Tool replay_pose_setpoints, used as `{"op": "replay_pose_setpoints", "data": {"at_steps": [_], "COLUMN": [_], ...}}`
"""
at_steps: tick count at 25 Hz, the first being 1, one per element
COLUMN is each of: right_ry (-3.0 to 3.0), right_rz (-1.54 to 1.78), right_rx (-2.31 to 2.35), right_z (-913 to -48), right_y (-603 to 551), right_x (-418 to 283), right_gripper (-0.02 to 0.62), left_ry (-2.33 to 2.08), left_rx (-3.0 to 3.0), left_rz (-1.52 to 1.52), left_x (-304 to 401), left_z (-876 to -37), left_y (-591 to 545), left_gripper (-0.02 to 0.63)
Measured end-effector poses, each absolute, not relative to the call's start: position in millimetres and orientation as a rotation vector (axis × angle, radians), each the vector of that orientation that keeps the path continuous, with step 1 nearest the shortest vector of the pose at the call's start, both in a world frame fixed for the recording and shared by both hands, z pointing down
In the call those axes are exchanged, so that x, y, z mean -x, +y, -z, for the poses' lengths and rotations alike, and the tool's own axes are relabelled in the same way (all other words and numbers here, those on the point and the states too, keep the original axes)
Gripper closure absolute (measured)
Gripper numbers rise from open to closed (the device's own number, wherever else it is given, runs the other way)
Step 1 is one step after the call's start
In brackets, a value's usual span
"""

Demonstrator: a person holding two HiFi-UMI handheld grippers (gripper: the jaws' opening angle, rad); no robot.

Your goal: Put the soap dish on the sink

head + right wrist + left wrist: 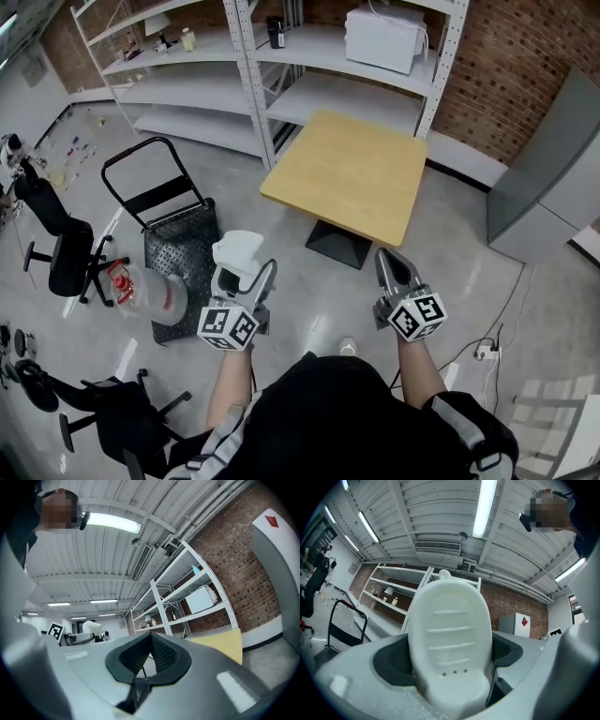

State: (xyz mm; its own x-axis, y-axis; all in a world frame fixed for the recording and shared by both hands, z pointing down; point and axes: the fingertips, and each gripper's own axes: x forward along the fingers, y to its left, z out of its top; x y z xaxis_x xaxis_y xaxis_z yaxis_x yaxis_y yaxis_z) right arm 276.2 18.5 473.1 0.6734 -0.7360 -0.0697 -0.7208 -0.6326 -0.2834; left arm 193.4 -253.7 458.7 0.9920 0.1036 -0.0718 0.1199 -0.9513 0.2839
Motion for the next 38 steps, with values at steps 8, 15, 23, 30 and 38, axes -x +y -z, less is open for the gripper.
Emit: {"op": "replay_pose_setpoints", "data": {"at_steps": [8,15,23,30,38], "right_ry": [1.056,0.971,0.927,0.907,0.820], "right_rz": [0.039,0.067,0.115,0.119,0.081], "right_rx": [2.634,2.654,2.670,2.660,2.722], "right_z": [-477,-483,-494,-504,-497], "right_y": [74,123,167,159,165], "right_x": [-340,-379,-404,-416,-461], "right_gripper": [0.589,0.589,0.589,0.589,0.589], "left_ry": [0.227,0.250,0.281,0.316,0.414], "left_rx": [-2.839,-2.830,-2.840,-2.854,-2.840], "left_rz": [0.086,0.075,0.022,-0.010,0.010], "left_x": [-267,-313,-345,-365,-430], "left_z": [-461,-464,-471,-480,-480], "left_y": [-211,-172,-134,-136,-137], "left_gripper": [0.143,0.143,0.143,0.143,0.143]}}
